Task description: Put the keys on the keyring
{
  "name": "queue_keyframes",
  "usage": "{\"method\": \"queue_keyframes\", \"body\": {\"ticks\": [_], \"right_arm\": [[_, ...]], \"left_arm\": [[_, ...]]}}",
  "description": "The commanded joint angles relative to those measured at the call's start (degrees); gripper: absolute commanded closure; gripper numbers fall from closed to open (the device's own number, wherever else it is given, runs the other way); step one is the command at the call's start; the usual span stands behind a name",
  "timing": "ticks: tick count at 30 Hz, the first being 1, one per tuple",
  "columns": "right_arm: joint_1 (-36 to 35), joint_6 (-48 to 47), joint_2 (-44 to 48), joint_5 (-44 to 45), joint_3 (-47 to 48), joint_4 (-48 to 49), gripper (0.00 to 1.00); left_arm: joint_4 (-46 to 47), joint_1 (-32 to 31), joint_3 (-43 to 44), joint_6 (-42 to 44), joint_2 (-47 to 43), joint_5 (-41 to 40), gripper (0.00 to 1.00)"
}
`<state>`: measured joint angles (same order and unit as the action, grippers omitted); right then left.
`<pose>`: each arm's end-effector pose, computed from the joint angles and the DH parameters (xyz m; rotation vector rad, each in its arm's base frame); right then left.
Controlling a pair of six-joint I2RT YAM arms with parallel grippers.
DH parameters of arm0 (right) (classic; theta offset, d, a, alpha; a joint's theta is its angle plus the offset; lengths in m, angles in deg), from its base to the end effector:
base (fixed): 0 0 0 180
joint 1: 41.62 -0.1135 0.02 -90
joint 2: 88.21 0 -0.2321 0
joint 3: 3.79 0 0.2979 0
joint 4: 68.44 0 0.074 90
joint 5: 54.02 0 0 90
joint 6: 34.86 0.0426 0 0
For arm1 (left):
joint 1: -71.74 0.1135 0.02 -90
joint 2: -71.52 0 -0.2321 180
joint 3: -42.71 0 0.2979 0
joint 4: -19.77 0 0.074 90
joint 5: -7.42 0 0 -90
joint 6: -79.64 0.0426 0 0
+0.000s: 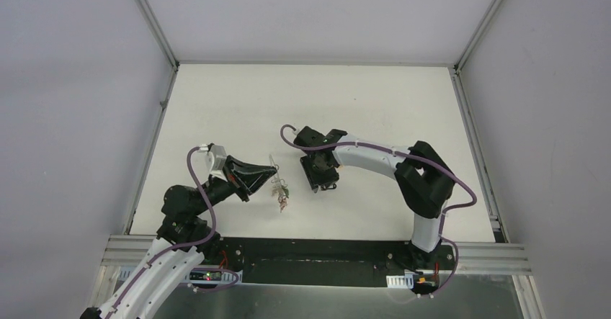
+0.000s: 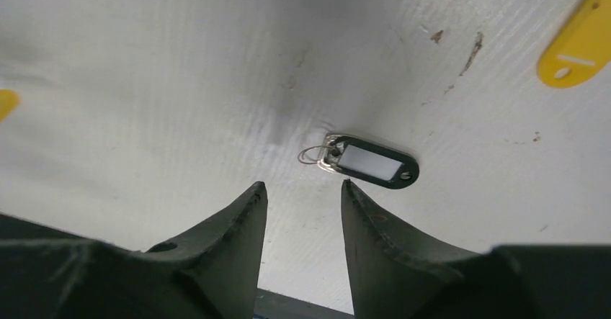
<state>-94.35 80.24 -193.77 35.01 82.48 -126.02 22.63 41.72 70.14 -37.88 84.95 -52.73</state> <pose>0.2356 0.3107 0.1251 -0.7108 2.8784 0.2339 0.1535 -0.1132 0.2717 0.5072 1.3204 -1.1746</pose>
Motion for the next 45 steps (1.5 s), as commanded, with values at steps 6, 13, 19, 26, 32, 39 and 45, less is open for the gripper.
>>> {"method": "queue_keyframes", "body": {"ticks": [6,13,19,26,32,39,45], "right_arm": [[-2.4,-0.7,-3.1,8.0,4.6,-4.7,0.55],[-3.2,0.2,-4.6,8.4,5.0,-3.0,0.51],[-3.6,0.4,-5.8,10.2,4.9,-2.0,0.53],[-4.3,0.3,-4.0,13.4,2.4,-0.4,0.58],[-4.4,-0.1,-1.8,13.5,0.8,0.8,0.69],[-4.5,-0.8,0.3,12.6,-0.3,1.1,0.81],[-4.5,-1.0,1.8,12.2,-0.9,1.0,0.86]], "left_arm": [[1.2,-0.3,1.6,-0.6,-1.9,-1.7,1.0],[0.0,-0.3,1.5,-0.5,-2.7,-2.3,1.0],[0.0,-0.3,1.4,-0.6,-2.8,-2.3,1.0],[-0.1,-0.3,1.4,-0.7,-2.9,-2.2,1.0],[-0.1,-0.3,1.3,-0.8,-2.6,-2.1,1.0],[-0.2,-0.3,1.4,-0.8,-2.6,-2.0,1.0],[-0.3,-0.3,1.4,-0.9,-2.7,-2.0,1.0]]}}
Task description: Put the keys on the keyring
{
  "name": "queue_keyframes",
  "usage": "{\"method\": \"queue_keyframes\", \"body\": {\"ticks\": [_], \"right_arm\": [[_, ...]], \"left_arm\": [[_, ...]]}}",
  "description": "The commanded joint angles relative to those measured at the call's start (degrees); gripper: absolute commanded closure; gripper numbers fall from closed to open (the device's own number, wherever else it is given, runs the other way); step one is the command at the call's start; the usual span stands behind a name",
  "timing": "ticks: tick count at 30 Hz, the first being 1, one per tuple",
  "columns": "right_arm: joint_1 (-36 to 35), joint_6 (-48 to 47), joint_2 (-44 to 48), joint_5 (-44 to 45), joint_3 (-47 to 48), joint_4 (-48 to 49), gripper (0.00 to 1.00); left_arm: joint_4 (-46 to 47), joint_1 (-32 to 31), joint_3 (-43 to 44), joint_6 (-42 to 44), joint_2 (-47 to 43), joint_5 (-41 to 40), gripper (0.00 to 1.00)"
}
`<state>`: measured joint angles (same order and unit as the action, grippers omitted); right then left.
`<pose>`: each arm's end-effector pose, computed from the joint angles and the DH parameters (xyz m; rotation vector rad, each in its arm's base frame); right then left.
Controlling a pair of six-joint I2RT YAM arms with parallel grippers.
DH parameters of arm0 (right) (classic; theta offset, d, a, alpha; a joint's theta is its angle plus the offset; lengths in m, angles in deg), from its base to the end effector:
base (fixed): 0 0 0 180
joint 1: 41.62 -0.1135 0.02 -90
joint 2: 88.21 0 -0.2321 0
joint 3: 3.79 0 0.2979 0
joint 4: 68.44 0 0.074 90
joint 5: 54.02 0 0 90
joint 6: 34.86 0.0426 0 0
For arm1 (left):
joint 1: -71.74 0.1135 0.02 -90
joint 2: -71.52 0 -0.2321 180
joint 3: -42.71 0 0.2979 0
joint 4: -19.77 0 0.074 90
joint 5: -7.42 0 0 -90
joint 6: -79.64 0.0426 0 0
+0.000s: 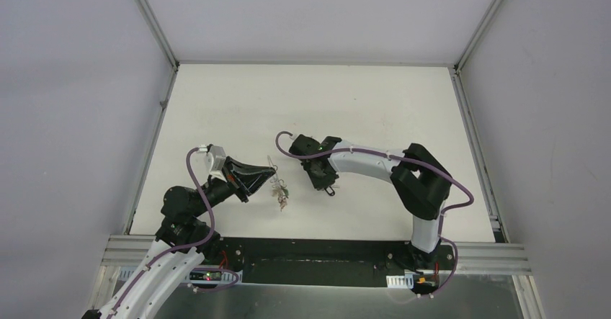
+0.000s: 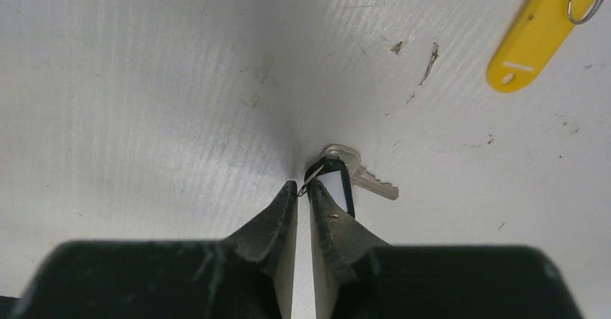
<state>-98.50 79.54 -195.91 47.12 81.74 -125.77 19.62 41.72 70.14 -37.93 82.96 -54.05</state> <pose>0.2186 0.3201 0.1083 -0.7796 2.7687 -0.0407 0.1509 -0.1107 0.2720 0.4834 1.3413 -1.1623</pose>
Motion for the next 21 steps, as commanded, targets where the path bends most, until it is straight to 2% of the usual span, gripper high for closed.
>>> {"method": "queue_keyframes", "body": {"ticks": [1,8,15,18,21], "right_arm": [[-0.3,-0.4,4.1,0.1,-0.2,0.7,0.88],[-0.3,-0.7,6.3,1.0,-0.5,0.3,0.95],[-0.2,-1.2,6.4,1.0,-0.3,0.2,0.97],[-0.2,-0.5,5.8,0.0,0.2,0.0,0.91],[-0.2,0.0,5.2,-0.9,0.7,0.0,0.75]], "left_arm": [[2.7,-0.3,1.4,-0.8,-0.6,-0.7,1.0],[2.4,-0.3,1.5,-0.6,-0.6,-0.7,1.0],[2.2,-0.3,1.1,-1.0,-0.6,-0.8,1.0],[2.1,-0.3,1.2,-1.0,-0.8,-0.8,1.0],[1.7,-0.3,1.3,-1.0,-0.9,-0.8,1.0]]}}
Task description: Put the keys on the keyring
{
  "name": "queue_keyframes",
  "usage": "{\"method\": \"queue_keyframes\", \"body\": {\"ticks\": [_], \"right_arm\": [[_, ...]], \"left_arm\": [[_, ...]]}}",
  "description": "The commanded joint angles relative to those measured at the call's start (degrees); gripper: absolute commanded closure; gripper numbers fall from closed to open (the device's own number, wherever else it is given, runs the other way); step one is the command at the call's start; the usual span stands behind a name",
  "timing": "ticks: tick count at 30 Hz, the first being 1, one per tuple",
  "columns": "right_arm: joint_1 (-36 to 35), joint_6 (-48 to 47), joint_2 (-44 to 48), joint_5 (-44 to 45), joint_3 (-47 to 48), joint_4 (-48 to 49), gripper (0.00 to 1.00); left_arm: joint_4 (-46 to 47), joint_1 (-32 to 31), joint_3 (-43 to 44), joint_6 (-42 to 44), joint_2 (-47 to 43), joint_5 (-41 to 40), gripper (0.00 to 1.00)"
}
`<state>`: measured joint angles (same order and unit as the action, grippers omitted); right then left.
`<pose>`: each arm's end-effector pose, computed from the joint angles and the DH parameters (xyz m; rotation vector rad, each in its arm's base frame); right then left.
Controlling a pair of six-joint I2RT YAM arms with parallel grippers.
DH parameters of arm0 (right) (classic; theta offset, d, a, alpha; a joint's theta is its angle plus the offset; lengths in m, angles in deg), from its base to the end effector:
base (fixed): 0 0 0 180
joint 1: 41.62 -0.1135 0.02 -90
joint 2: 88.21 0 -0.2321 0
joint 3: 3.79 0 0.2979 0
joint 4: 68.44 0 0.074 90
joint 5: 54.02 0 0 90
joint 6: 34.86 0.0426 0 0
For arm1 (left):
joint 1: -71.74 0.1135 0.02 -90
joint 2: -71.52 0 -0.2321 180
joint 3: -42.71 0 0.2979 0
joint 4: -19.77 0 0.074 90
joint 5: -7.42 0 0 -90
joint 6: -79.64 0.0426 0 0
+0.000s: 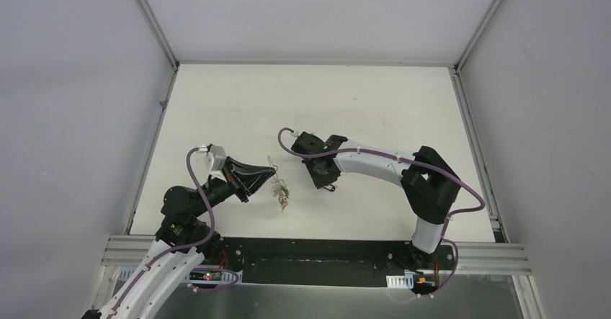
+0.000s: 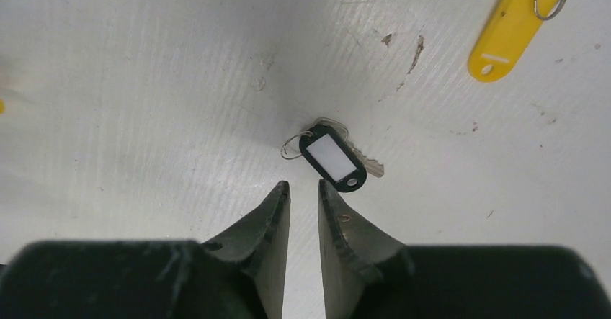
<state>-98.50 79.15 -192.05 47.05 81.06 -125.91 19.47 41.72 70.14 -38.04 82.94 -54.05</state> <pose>0.2168 0.3174 0.1293 -0.7715 2.7307 0.0093 0.1510 -0.1107 0.2718 0.4820 1.3444 -1.1639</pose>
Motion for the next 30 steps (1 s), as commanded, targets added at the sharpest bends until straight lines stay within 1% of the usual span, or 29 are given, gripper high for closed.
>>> {"method": "queue_keyframes", "body": {"ticks": [1,4,6,12,26,27,29,30], "right_arm": [[-0.2,0.6,1.1,-1.1,1.6,0.1,0.71],[-0.2,0.7,0.2,-1.6,2.3,0.2,0.63],[-0.2,0.7,-0.5,-1.6,2.7,0.3,0.59],[-0.2,1.2,-3.3,-2.6,4.1,0.8,0.59],[-0.2,0.5,-5.3,-0.4,4.0,2.1,0.77],[-0.1,0.4,-5.2,-0.2,3.9,2.1,0.79],[-0.2,0.2,-4.9,0.2,3.9,2.2,0.87],[-0.2,0.1,-4.6,0.3,3.9,2.0,0.9]], "left_arm": [[1.8,-0.3,1.3,-0.9,-1.0,-0.8,1.0],[1.5,-0.3,1.3,-0.9,-1.0,-0.9,1.0],[1.5,-0.3,1.2,-0.9,-1.1,-1.0,1.0],[1.1,-0.3,1.2,-1.1,-1.2,-1.0,1.0],[0.4,-0.3,1.2,-1.3,-1.9,-1.3,1.0],[0.3,-0.3,1.2,-1.3,-1.9,-1.3,1.0],[0.4,-0.3,1.2,-1.3,-1.9,-1.2,1.0],[0.4,-0.3,1.2,-1.3,-1.9,-1.4,1.0]]}}
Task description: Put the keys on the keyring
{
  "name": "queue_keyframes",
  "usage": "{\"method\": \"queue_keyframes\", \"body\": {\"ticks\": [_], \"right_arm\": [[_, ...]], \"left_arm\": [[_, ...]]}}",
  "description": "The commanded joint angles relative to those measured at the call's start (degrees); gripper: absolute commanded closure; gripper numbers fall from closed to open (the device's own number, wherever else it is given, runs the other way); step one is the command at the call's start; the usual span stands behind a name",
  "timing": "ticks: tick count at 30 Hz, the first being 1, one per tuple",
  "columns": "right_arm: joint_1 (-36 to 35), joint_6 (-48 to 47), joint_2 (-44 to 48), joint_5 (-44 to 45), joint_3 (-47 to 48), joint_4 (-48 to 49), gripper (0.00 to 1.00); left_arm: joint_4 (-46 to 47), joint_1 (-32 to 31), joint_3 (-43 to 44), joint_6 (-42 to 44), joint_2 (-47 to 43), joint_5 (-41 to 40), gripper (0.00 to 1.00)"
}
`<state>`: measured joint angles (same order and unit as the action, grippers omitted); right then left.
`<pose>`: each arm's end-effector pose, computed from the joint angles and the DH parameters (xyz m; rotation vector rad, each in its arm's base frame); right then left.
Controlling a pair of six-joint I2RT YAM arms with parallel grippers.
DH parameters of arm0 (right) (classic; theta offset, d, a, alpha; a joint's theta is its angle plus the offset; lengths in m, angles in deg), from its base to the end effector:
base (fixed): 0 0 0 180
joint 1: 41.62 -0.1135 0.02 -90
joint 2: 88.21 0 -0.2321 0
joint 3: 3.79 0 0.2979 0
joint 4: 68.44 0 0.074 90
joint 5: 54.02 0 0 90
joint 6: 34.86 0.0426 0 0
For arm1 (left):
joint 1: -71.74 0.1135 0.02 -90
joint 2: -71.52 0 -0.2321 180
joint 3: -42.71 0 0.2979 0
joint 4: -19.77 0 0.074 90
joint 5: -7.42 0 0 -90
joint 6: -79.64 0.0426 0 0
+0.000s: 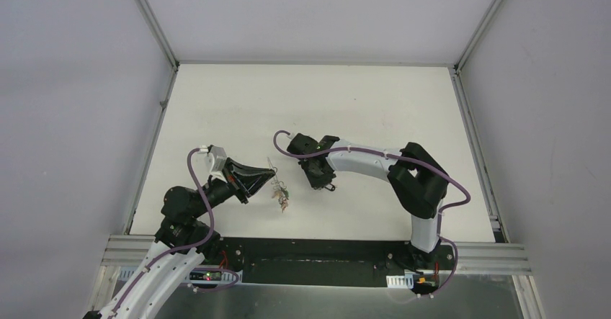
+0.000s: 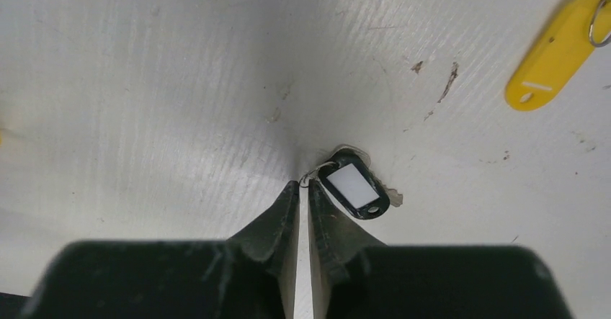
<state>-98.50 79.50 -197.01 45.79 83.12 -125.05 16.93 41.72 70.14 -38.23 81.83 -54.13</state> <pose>0.2215 0.3263 0.1085 -0.7821 2.7702 0.0012 0.1495 -0.1098 0.2702 0.4762 1.3723 -1.1662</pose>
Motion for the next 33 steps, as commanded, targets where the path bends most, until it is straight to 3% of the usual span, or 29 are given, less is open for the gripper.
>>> {"method": "queue_keyframes", "body": {"ticks": [1,6,23,30,33], "right_arm": [[-0.2,-0.4,0.5,1.7,1.8,1.1,0.93],[-0.2,-1.0,1.6,1.9,1.6,0.1,1.0],[0.2,-2.3,8.5,0.7,1.2,-2.7,1.0],[0.2,-2.1,3.0,-0.3,4.7,-5.1,0.71],[0.1,-2.2,1.4,-0.6,5.9,-5.3,0.65]], "left_arm": [[2.9,-0.3,1.1,-1.1,-0.8,-1.3,1.0],[2.9,-0.3,1.1,-1.1,-0.7,-1.4,1.0],[2.4,-0.3,1.3,-1.1,-0.7,-1.6,1.0],[2.2,-0.3,1.3,-1.4,-0.7,-1.7,1.0],[2.0,-0.3,1.3,-1.5,-0.8,-1.7,1.0]]}}
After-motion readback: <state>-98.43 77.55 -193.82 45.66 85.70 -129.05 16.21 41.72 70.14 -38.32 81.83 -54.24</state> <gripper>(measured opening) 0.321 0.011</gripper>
